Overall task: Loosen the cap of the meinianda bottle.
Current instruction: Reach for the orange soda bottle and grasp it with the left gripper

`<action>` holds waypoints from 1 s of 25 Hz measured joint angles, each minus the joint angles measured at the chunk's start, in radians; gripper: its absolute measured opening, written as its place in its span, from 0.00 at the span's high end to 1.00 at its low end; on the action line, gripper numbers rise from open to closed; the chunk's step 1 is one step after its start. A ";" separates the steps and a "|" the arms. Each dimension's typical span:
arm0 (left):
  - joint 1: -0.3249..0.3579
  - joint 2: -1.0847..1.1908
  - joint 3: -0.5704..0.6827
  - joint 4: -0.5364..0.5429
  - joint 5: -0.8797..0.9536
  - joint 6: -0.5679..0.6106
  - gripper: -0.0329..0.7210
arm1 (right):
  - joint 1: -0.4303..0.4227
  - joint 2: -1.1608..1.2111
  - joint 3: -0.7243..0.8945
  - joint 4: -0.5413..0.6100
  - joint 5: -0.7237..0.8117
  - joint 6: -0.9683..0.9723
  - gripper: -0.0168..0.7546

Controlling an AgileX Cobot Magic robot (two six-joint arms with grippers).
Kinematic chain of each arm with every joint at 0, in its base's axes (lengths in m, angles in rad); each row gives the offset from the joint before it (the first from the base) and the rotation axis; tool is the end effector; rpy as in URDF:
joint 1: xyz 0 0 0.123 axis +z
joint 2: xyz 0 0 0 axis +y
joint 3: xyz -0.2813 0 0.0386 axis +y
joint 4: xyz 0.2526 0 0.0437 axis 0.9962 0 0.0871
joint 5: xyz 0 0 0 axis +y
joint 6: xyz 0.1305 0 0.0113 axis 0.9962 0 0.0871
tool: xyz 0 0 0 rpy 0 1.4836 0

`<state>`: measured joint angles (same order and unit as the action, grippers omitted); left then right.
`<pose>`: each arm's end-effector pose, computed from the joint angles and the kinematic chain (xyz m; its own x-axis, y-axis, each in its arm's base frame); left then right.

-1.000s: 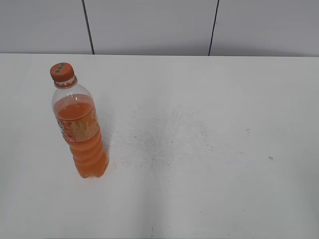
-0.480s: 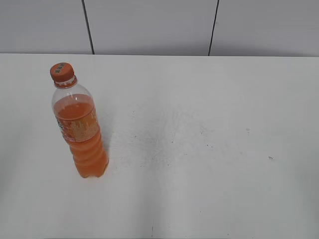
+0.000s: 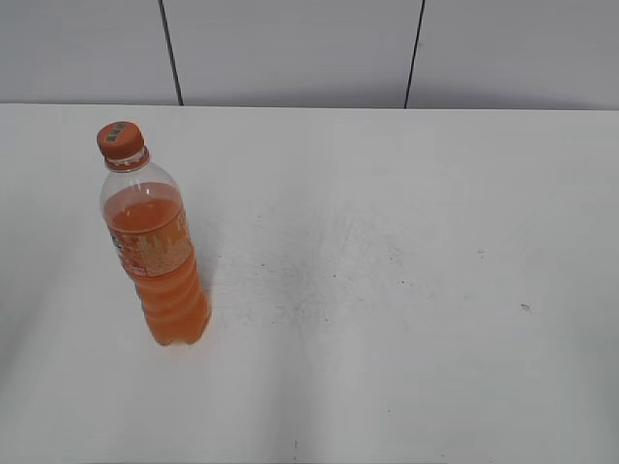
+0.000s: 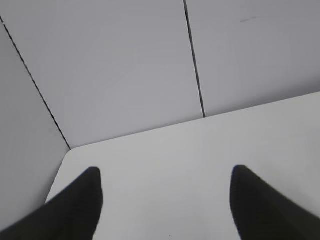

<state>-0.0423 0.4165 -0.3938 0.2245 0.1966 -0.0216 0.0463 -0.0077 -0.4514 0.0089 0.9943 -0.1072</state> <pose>0.1418 -0.0003 0.2933 -0.1245 0.2027 -0.9713 0.0242 0.9792 0.2012 0.0434 0.0030 0.2537 -0.4250 -0.1220 -0.8969 -0.0969 0.9913 -0.0889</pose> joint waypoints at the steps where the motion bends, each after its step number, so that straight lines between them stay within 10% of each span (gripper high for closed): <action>1: 0.000 0.022 0.000 0.000 -0.014 0.000 0.31 | 0.000 0.000 0.000 0.000 0.000 0.000 0.25; 25: 0.099 0.563 0.000 -0.128 -0.528 0.000 0.35 | 0.000 0.000 0.000 -0.001 0.000 0.000 0.25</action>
<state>0.0570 0.9796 -0.3938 0.0962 -0.3318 -0.0216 0.0463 -0.0077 -0.4514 0.0082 0.9943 -0.1072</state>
